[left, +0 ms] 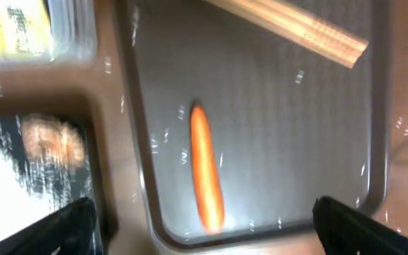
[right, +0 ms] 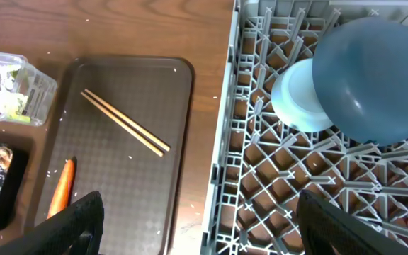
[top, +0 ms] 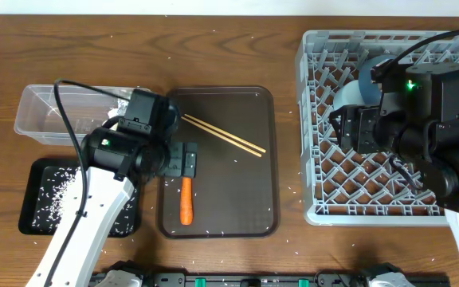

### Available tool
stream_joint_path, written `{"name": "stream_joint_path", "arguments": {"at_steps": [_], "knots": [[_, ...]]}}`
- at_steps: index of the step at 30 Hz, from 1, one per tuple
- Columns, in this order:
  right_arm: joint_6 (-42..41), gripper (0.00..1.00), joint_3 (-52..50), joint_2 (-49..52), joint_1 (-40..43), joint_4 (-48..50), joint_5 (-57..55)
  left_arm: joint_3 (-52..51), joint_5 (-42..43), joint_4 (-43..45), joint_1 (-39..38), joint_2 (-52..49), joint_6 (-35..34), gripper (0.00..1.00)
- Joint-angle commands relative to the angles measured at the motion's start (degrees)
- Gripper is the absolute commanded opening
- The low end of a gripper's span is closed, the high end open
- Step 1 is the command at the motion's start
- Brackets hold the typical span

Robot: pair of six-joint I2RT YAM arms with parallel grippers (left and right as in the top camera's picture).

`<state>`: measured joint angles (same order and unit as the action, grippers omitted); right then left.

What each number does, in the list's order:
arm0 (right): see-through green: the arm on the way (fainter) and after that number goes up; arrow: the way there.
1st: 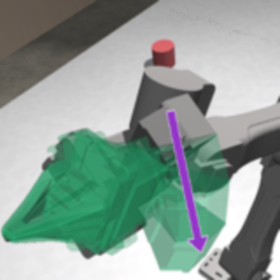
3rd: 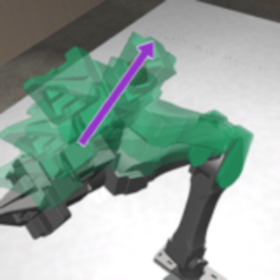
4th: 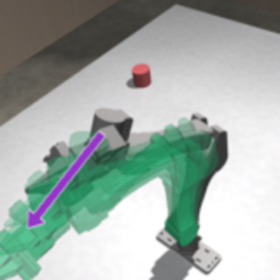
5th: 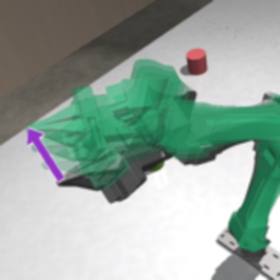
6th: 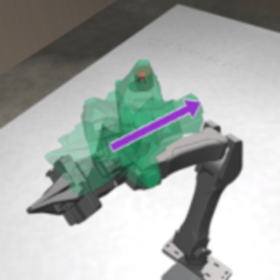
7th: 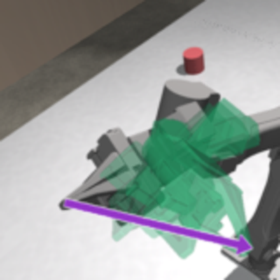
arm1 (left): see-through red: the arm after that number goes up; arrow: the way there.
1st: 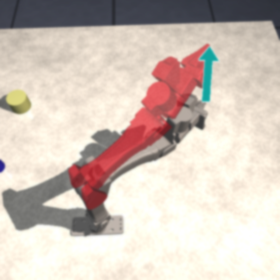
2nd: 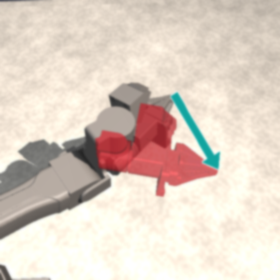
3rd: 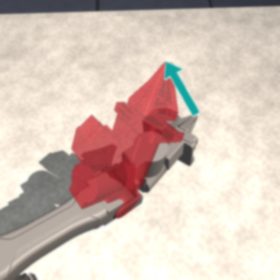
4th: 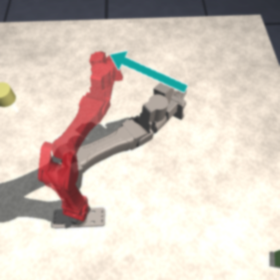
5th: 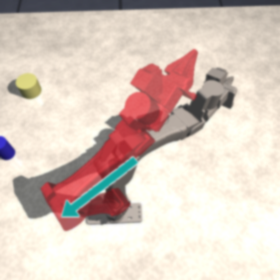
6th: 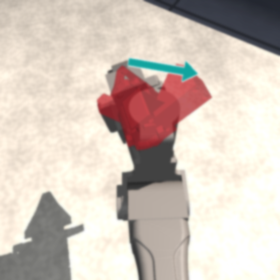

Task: Sort waste into correct bins and load items into the dishwasher rack

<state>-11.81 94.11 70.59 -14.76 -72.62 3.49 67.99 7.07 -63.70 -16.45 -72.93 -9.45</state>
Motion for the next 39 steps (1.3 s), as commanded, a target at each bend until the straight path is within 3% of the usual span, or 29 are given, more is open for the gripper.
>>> {"name": "stream_joint_path", "arguments": {"at_steps": [1,3,4,12,16,28,34,39], "knots": [[-1.0,0.80,0.2,0.5,-0.3,-0.2,0.6,-1.6,-0.9,-2.1,0.0,-0.2,-4.8,0.95],[-1.0,0.80,0.1,0.8,-0.3,-0.2,0.6,-4.5,-0.9,-0.9,0.0,-0.2,-5.5,0.77],[-1.0,0.80,0.1,1.0,-0.3,-0.2,0.6,-6.2,-0.9,0.3,0.0,-0.2,-5.9,0.74],[-1.0,0.80,-0.2,3.3,-0.3,-0.2,0.9,-20.1,0.4,12.1,0.0,-0.5,-7.8,0.75],[-1.0,0.79,-0.2,4.8,-0.3,-0.2,1.6,-24.7,0.4,17.2,0.0,-0.9,-7.8,0.68],[-1.0,0.76,-0.2,7.5,-0.3,0.2,3.6,-26.3,0.5,23.0,-7.0,-10.0,-3.5,0.62],[-1.0,0.76,-0.2,7.5,-0.3,0.2,3.6,-26.3,-0.7,23.2,-7.4,-13.6,-6.0,0.43],[-1.0,0.76,-0.2,7.5,-0.3,0.3,3.6,-25.5,-0.8,22.8,-7.4,-13.2,-6.3,0.35]]}}
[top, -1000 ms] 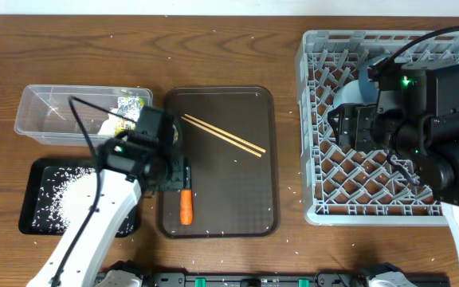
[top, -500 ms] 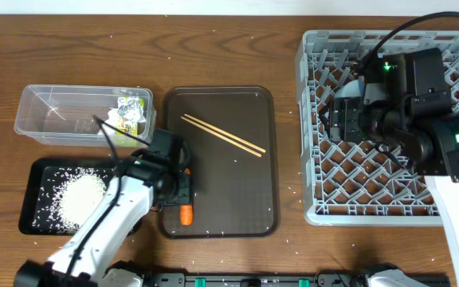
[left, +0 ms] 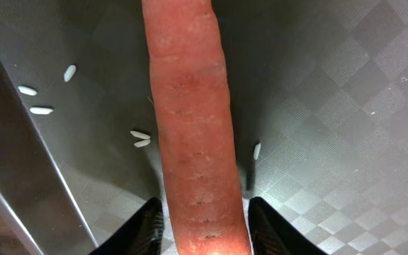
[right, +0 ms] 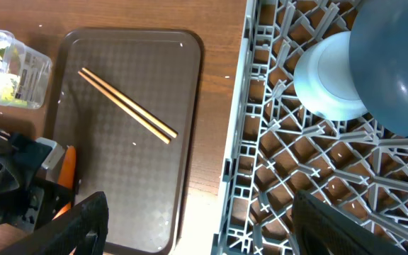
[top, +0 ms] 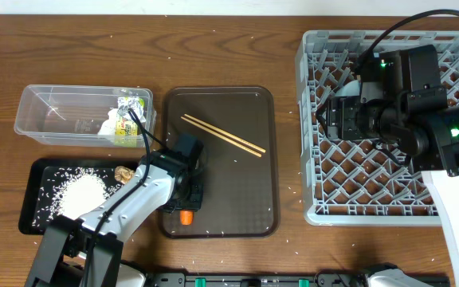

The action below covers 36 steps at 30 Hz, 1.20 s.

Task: Sort waste into correct bins and load items into the dishwasher rack

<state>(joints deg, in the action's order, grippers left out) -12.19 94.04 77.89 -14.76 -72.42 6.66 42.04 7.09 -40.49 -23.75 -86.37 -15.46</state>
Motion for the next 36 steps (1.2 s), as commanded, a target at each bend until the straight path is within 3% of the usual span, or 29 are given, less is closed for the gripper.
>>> {"name": "stream_joint_path", "arguments": {"at_steps": [1,6,13,17,23,26,27,30,33,36], "knots": [[-0.6,0.76,-0.1,0.2,-0.3,0.2,0.4,0.8,-0.8,-0.9,-0.1,0.4,-0.3,0.31],[-0.6,0.76,-0.1,0.2,-0.3,0.2,0.5,6.6,-3.4,-7.8,0.0,3.8,-0.3,0.29],[-0.6,0.76,-0.1,0.2,-0.3,0.1,0.5,14.3,-15.8,-17.7,1.6,12.7,-3.3,0.33],[-0.6,0.76,-0.1,0.2,-0.3,-0.3,0.5,14.1,-21.9,-20.9,8.3,16.8,-11.2,0.33],[-0.6,0.76,-0.1,0.2,-0.3,-0.5,0.5,10.3,-22.2,-20.1,25.7,17.1,-17.6,0.33],[-0.6,0.76,-0.1,0.2,-0.3,-0.5,0.5,7.8,-17.9,-16.6,33.9,16.3,-16.6,0.25],[-0.6,0.76,-0.1,0.2,-0.3,-0.5,0.5,7.6,-14.5,-15.8,35.8,15.9,-14.6,0.20],[-0.6,0.76,-0.1,0.2,-0.3,-0.5,0.5,7.6,-1.9,-13.9,38.5,15.5,-6.3,0.19],[-0.6,0.76,-0.1,0.2,-0.3,-0.5,0.4,7.6,5.7,-13.7,37.7,15.7,-1.9,0.36],[-0.6,0.76,-0.1,0.2,-0.3,-0.5,0.5,7.6,7.2,-14.6,34.8,16.1,-0.2,0.46]]}}
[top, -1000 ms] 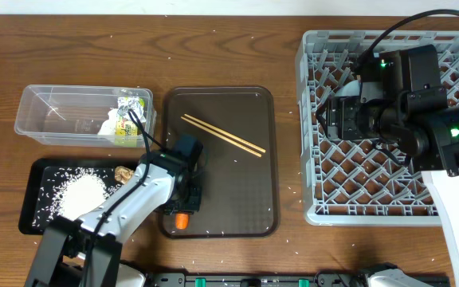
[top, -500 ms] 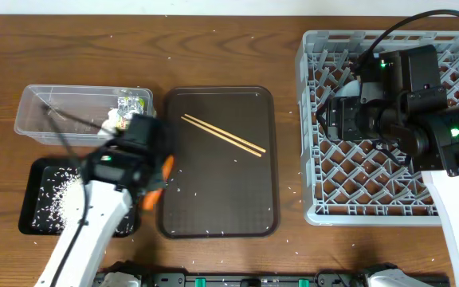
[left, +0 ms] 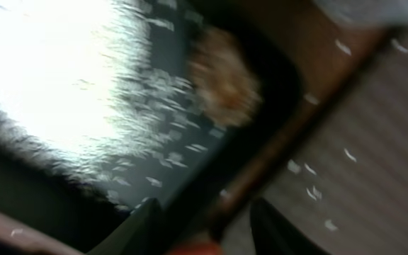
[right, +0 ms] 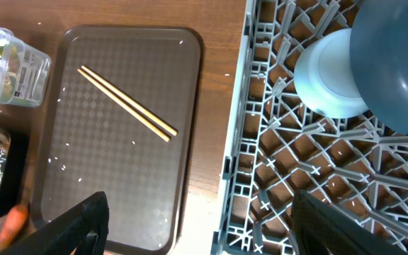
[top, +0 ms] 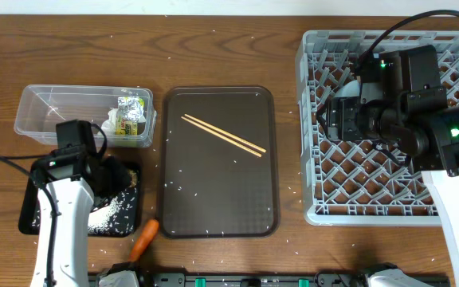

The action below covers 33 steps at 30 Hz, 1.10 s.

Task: Sort waste into correct bins and load items into the dishwasher rack

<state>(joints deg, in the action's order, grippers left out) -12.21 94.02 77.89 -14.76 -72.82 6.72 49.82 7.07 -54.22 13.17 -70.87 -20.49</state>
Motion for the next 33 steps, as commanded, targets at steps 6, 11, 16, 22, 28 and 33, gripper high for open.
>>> {"name": "stream_joint_path", "arguments": {"at_steps": [6,11,16,22,28,33], "knots": [[-0.6,0.75,-0.1,0.2,-0.3,-0.5,0.4,-0.2,1.3,-4.8,-11.0,2.9,5.4,0.56],[-0.6,0.76,-0.1,0.2,-0.3,-0.7,0.4,-0.2,0.5,-9.5,-15.6,3.6,3.7,0.56],[-0.6,0.76,-0.1,0.2,-0.3,-0.7,0.4,-1.1,-1.6,-8.9,-17.2,3.1,2.9,0.52],[-0.6,0.76,-0.1,0.2,-0.3,-0.6,0.4,-3.7,-1.3,-6.5,-17.1,0.6,2.2,0.43],[-0.6,0.76,-0.1,0.2,-0.3,-0.3,0.4,-3.8,-3.8,-4.8,-17.1,-3.2,2.2,0.48],[-0.6,0.76,-0.1,0.2,-0.3,-0.3,0.4,-3.8,-5.0,-2.8,-14.6,-9.0,0.0,0.52]]}}
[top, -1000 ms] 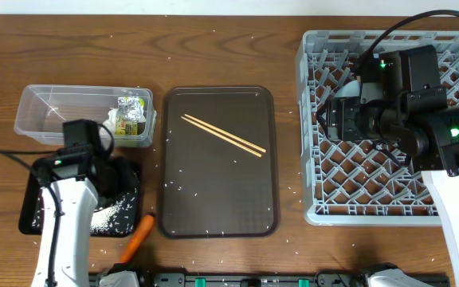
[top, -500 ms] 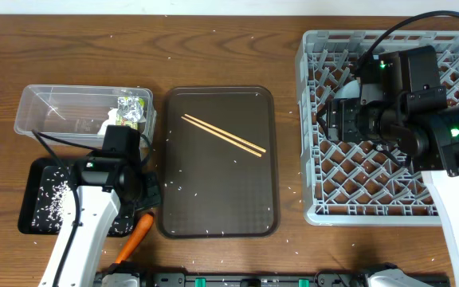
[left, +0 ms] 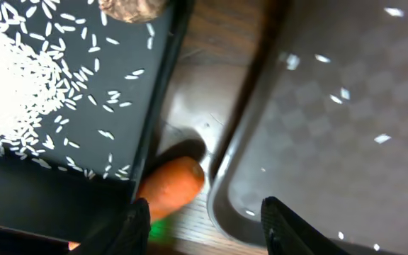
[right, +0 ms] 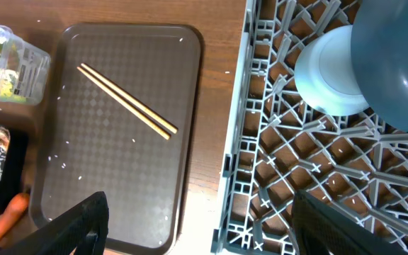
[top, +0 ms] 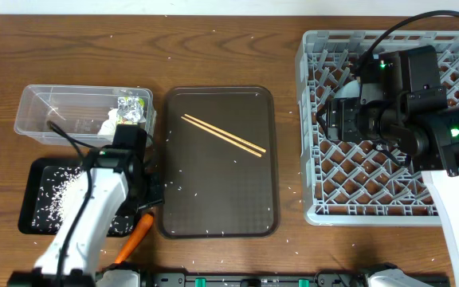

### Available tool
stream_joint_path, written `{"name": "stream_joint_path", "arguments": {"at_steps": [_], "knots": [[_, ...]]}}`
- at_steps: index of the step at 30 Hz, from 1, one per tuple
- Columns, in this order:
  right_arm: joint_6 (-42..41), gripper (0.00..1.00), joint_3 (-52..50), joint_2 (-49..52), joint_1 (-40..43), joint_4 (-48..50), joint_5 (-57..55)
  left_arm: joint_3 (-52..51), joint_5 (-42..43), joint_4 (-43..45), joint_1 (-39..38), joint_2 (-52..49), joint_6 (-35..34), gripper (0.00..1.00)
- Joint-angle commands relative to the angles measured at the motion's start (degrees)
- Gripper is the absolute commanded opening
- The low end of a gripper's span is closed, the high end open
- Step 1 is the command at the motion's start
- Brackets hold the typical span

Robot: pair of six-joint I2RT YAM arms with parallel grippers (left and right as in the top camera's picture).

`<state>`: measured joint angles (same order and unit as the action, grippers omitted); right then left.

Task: Sort waste into correct bins and load items into the dishwasher rack

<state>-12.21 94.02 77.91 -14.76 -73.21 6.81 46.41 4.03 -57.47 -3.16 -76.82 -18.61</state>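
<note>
An orange carrot (top: 133, 236) (left: 173, 187) lies on the bare table in the gap between the black rice tray (top: 34, 211) and the brown tray (top: 261, 199), near the front edge. My left gripper (top: 147, 198) (left: 211, 230) hangs open just above it, the carrot's tip by the left finger (left: 137, 227). Two wooden chopsticks (top: 223, 134) (right: 126, 99) lie on the brown tray. My right gripper (top: 333, 119) (right: 218, 227) is open over the grey dish rack (top: 317, 199), which holds a blue bowl (right: 395, 71) and a white cup (right: 324, 81).
A clear bin (top: 38, 100) with wrappers stands at the back left. The black tray holds loose rice and a brown lump (left: 129, 7). Rice grains are scattered over the table and the brown tray.
My left gripper was over the black rice tray and is now further right, over the gap between the trays, above the carrot. The carrot still lies on the table. The right arm has not moved.
My left gripper stood open above the carrot on the brown tray. Then its fingers were down around the carrot at the tray's front left. Then the carrot lay off the tray on the table while the gripper was over the rice tray; now it hangs above the carrot.
</note>
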Motion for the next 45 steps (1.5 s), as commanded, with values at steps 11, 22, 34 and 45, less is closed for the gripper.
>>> {"name": "stream_joint_path", "arguments": {"at_steps": [11,22,34,45], "knots": [[-0.4,0.76,-0.1,0.2,-0.3,0.2,0.3,0.4,-0.5,1.1,7.8,-8.2,1.4,0.52],[-0.4,0.76,-0.1,0.2,-0.3,0.2,0.1,2.9,2.8,-1.1,1.2,3.9,4.2,0.25],[-0.4,0.76,-0.1,0.2,-0.3,0.1,0.1,-4.6,-2.3,8.3,1.3,0.1,-1.4,0.20],[0.1,0.76,-0.1,0.2,-0.3,-0.1,0.1,-4.1,-3.6,9.6,10.9,-0.7,2.7,0.20]]}}
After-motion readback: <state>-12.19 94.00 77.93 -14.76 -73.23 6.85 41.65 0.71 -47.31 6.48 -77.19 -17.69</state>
